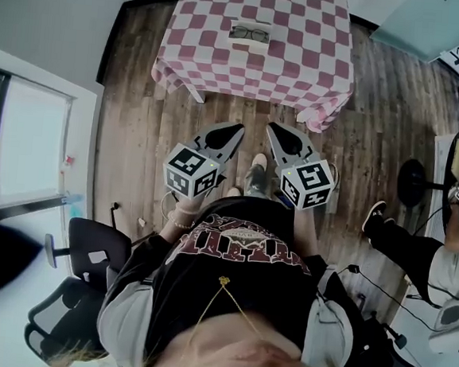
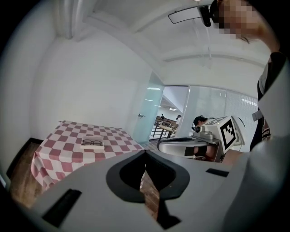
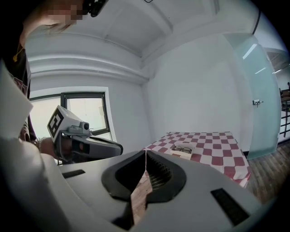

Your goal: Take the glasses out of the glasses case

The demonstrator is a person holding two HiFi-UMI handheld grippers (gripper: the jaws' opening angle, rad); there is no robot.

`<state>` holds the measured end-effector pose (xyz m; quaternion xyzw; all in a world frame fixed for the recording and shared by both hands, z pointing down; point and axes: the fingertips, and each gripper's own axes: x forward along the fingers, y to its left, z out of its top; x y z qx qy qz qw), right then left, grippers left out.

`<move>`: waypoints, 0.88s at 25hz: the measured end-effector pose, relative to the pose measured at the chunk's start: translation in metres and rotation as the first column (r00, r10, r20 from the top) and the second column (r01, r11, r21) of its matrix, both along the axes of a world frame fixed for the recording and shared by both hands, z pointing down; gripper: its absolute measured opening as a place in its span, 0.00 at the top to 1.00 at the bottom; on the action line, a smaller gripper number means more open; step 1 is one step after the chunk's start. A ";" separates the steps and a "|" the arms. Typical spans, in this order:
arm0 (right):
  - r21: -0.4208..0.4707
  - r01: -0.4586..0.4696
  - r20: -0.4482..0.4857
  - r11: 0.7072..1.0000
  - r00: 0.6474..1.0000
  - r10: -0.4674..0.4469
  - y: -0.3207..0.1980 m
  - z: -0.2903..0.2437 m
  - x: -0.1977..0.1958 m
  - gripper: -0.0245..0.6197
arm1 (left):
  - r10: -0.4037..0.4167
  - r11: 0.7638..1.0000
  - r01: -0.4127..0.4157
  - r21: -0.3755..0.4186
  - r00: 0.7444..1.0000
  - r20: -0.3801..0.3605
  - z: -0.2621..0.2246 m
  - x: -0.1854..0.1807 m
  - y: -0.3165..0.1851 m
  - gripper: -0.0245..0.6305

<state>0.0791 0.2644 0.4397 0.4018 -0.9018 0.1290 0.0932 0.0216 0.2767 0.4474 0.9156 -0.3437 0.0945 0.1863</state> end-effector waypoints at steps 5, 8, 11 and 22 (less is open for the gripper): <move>-0.004 0.034 0.008 0.999 0.999 -0.034 -0.042 -0.006 0.007 0.93 | -0.014 1.000 0.014 0.000 1.000 0.012 -0.006 0.012 -0.044 0.95; -0.007 0.061 0.014 0.998 0.998 -0.061 -0.060 -0.008 0.011 0.93 | -0.030 1.000 0.030 -0.003 1.000 -0.001 -0.009 0.020 -0.064 0.95; -0.001 0.091 0.010 0.996 0.996 -0.091 -0.077 -0.013 0.016 0.93 | -0.039 0.999 0.039 0.000 0.999 0.003 -0.012 0.029 -0.081 0.95; 0.014 0.130 -0.005 0.991 0.992 -0.130 -0.126 -0.011 0.046 0.93 | -0.094 0.996 0.094 0.007 0.996 -0.004 -0.008 0.053 -0.128 0.95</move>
